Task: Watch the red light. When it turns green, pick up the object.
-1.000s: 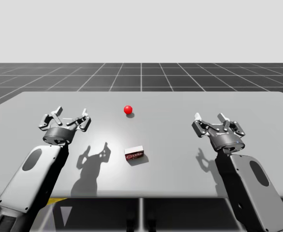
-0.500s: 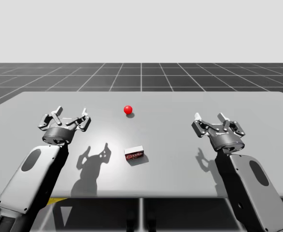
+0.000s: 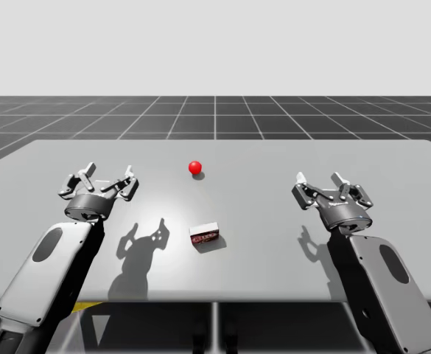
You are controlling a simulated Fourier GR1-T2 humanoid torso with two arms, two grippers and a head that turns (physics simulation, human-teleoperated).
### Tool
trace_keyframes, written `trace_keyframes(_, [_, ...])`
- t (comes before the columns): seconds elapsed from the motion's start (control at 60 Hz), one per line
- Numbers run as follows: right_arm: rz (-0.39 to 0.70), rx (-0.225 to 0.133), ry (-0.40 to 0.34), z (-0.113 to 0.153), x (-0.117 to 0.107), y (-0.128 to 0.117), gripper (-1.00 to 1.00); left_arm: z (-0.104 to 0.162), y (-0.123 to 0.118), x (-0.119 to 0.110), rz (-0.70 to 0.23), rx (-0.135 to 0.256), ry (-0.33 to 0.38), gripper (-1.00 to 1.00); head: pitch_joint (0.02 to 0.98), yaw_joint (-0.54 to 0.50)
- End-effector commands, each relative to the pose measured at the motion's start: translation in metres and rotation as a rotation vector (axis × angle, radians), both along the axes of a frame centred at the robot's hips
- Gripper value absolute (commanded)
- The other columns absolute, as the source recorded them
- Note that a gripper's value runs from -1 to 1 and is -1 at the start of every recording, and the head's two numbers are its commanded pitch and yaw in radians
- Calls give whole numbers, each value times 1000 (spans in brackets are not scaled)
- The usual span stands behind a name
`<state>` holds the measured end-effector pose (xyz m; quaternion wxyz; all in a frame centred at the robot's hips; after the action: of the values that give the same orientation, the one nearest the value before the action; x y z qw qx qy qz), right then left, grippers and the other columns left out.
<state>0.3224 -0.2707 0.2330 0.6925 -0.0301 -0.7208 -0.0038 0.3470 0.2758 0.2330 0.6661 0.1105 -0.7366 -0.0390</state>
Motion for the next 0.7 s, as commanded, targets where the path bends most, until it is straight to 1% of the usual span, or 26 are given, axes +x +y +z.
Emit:
trace_keyframes(0.017, [1, 3, 0, 0, 0, 0, -1000, -1, 0, 0, 0, 3, 3, -1000, 611, 117])
trace_keyframes(0.267, [2, 6, 1, 1, 1, -1, -1000, -1, -1, 1, -1, 10, 6, -1000, 609, 114])
trace_keyframes(0.7, [-1, 5, -1, 1, 1, -1, -1000, -1, -2, 0, -4, 8, 7, -1000, 604, 115])
